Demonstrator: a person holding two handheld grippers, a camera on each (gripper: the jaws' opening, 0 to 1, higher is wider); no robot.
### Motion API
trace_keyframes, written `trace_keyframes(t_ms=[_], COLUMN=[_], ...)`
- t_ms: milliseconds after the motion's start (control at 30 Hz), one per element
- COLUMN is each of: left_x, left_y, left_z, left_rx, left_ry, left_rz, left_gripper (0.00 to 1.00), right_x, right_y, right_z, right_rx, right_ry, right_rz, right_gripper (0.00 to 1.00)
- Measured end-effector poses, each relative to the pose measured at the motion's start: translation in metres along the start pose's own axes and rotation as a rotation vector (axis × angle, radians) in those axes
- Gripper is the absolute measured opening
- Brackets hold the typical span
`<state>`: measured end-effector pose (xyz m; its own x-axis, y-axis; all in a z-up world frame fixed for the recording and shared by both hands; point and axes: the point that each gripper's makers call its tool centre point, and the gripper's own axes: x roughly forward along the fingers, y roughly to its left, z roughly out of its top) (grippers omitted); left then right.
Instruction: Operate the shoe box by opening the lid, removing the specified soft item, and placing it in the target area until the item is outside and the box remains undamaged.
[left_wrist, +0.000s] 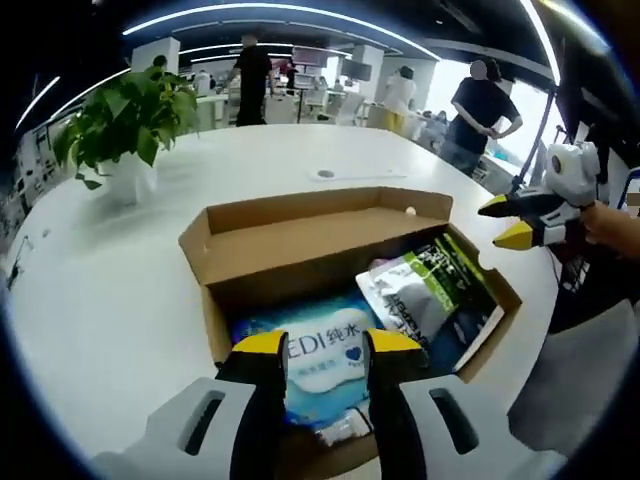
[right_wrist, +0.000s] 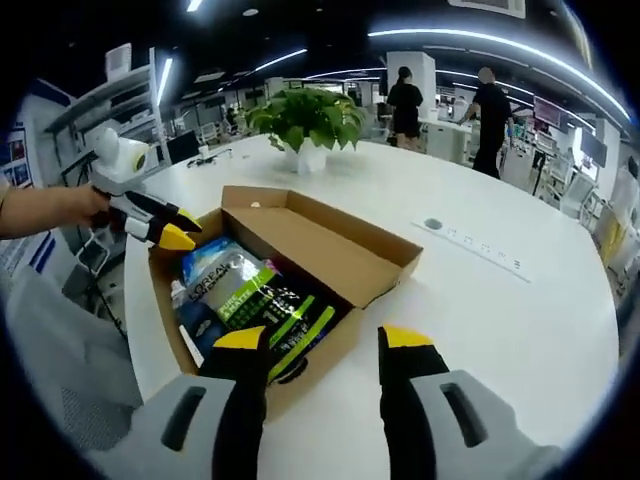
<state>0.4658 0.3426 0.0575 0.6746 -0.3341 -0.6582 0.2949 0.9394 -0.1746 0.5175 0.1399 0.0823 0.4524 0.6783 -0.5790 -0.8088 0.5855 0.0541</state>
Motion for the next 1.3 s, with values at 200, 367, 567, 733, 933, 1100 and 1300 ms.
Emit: trace_keyframes(t_ms=[200,367,567,733,933,1100,1300], left_x=[0.006,0.012,0.018,0.024,0.024,0.021,0.017], left_y=[-0.023,-0.040,-0.056,-0.065,-0.066,-0.061,-0.054], left_z=[-0.014,-0.024,-0.032,-0.035,-0.035,-0.030,-0.032], left_rx=[-0.018,-0.010,-0.075,-0.176,-0.223,-0.260,-0.270], left_ry=[0.048,0.096,0.135,0.158,0.170,0.153,0.152], left_rz=[-0.074,-0.132,-0.197,-0.259,-0.291,-0.293,-0.281], left_gripper=[0.28,0.28,0.24,0.18,0.11,0.01,0.00], right_x=[-0.005,-0.006,-0.006,-0.004,-0.001,0.006,0.017], right_y=[0.011,0.015,0.020,0.022,0.029,0.036,0.046], right_z=[-0.001,-0.005,-0.011,-0.014,-0.017,-0.015,-0.012], right_rx=[-0.015,-0.021,-0.017,-0.006,0.000,0.007,0.022], right_ry=[0.004,0.011,0.018,0.019,0.023,0.020,0.013], right_rz=[0.030,0.040,0.045,0.051,0.065,0.081,0.101], right_gripper=[0.43,0.44,0.45,0.44,0.44,0.43,0.43])
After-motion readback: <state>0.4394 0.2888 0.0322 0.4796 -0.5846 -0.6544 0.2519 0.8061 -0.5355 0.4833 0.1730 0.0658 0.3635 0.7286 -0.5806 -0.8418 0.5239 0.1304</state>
